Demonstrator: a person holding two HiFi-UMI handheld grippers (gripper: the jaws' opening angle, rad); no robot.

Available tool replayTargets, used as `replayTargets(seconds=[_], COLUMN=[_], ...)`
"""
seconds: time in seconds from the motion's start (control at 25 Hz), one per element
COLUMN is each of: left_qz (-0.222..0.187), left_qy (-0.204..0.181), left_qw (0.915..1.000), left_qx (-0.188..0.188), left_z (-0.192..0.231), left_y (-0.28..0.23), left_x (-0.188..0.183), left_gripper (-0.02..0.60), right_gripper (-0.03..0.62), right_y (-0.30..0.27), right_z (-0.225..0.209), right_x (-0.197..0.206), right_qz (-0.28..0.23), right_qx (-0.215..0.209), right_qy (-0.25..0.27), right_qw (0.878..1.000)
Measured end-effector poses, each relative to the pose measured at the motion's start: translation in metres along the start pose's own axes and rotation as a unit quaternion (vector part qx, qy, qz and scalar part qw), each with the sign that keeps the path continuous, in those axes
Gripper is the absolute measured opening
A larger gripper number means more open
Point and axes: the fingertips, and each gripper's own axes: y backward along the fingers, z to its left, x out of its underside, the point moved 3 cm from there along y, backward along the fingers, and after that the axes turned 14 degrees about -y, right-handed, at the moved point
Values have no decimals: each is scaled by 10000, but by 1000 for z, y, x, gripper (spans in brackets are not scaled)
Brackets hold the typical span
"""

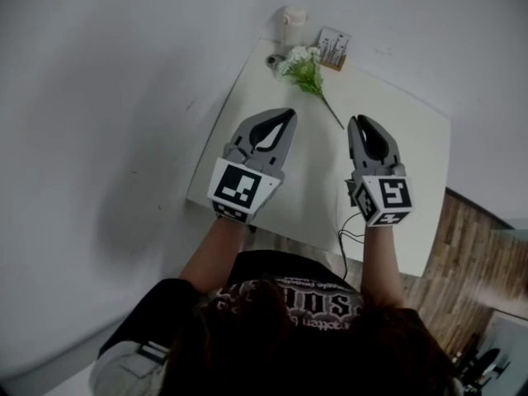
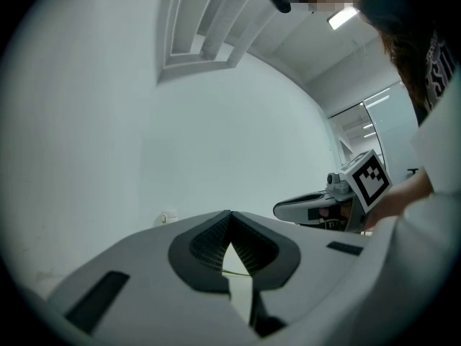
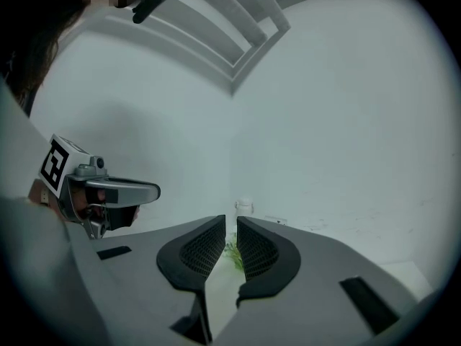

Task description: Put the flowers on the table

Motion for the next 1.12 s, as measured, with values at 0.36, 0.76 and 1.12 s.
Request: replayTargets(seconds=[0.36,0.76,1.12], left_qz=[-49,-130,-125], left_qy=[-34,-70,-89], left_qw=[10000,9999,9999], left_qx=[-18,-42,-65], left_z=[-24,-40,-48], left_y=[20,30,36], left_x=[-15,-22,-28], left_gripper=[-2,-2,-2], right_gripper=[40,31,31], right_y=[34,57,70], right_z=[20,27,36], right_x=[-4,-7,-14], right_qz=[-92,-190,-240], right_qx=[-116,-140,-276], right_qy=[-4,142,267], right_qw=[9999,9996,9990])
